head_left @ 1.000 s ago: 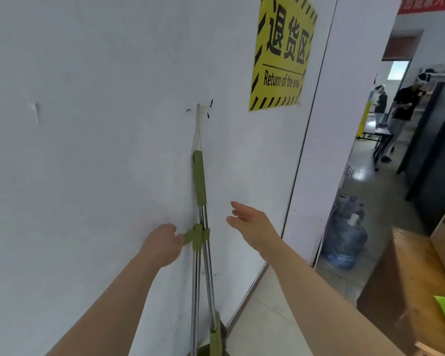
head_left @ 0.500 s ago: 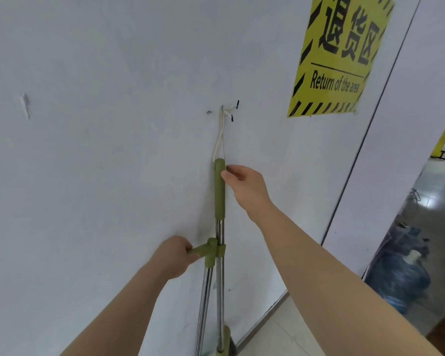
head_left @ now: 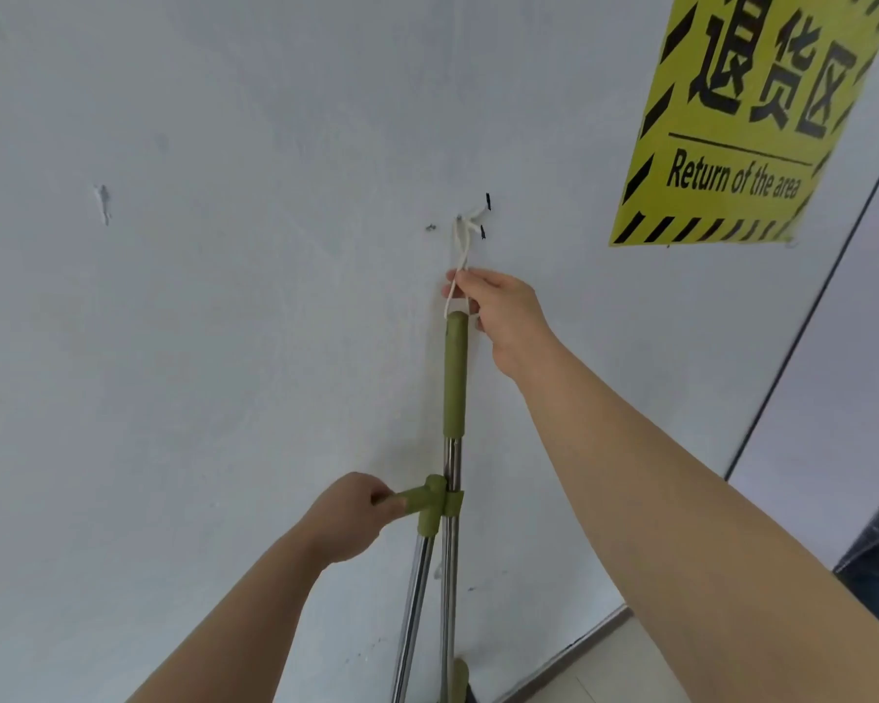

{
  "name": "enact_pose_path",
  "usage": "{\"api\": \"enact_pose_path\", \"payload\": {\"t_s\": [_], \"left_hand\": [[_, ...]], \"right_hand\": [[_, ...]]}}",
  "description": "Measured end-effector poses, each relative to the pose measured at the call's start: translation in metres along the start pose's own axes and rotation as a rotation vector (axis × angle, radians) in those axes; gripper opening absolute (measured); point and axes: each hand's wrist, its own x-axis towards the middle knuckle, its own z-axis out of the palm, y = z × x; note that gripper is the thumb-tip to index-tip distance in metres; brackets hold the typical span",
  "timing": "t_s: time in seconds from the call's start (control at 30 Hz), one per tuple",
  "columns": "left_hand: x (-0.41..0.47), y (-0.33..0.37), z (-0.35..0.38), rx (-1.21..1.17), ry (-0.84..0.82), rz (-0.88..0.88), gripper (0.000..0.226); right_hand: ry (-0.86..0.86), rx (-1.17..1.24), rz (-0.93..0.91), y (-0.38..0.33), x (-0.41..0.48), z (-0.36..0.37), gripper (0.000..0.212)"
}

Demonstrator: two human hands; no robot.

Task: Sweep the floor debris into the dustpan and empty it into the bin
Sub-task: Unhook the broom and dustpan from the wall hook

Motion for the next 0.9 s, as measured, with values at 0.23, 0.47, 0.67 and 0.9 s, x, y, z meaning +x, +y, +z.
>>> {"api": "enact_pose_path", "payload": {"t_s": [0.23,0.47,0.67,0.9], "left_hand": [[-0.011,0.023,-0.019,-0.024,0.051,0.056,0.028],[-0.025,0.029,0.001,-0.005,-0.018,0.075,0.024],[-0.026,0.029,0.046,0.036,-0.131,0.038,0.026],[-0.018,0.026,0.107,0.055,-0.219,0.017,0.036]], "right_hand": [[-0.045,0.167,-0.067,-0.029,-0.001,-0.014,0.022],[-0.185,0.211,-0.101,-0.020,-0.028,-0.057,0.026],[-0.143,0.203,0.028,0.008,-0.067,-0.096,0.026],[0.029,0.376,0.255,0.041,-0.111,-0.143,0.029]]}}
